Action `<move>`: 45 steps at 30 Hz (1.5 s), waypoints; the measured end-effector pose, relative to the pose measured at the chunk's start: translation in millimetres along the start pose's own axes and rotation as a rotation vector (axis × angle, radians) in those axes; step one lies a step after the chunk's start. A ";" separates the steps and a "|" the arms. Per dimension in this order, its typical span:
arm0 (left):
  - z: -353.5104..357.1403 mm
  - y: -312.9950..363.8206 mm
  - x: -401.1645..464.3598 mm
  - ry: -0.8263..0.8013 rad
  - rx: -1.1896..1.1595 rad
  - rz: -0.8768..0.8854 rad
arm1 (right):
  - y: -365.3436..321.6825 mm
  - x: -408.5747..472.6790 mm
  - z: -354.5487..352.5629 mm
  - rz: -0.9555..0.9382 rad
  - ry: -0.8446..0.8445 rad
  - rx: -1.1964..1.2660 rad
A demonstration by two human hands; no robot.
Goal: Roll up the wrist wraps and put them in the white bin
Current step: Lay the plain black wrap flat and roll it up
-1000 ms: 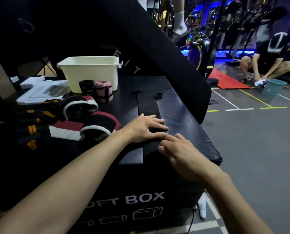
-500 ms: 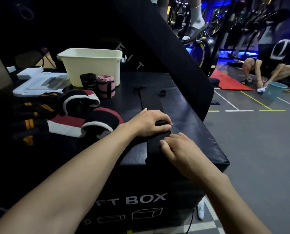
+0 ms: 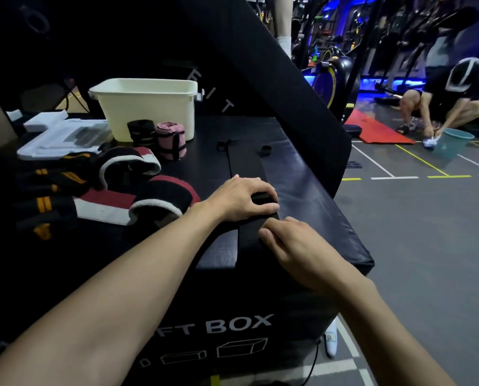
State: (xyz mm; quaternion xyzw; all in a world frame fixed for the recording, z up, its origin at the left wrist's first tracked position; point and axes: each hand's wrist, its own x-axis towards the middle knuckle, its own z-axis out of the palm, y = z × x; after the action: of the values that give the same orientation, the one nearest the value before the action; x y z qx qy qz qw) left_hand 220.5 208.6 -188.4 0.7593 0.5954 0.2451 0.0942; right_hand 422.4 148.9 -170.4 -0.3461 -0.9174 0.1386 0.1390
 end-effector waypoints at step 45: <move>3.5 -8.8 7.3 -0.088 -0.023 -0.051 | 9.6 -7.5 25.0 -0.139 0.292 -0.132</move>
State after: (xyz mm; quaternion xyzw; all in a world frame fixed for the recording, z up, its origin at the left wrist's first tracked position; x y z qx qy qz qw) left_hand 215.9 218.5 -193.3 0.7529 0.6068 0.2160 0.1353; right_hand 424.7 146.9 -198.0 -0.3068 -0.9163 0.0166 0.2571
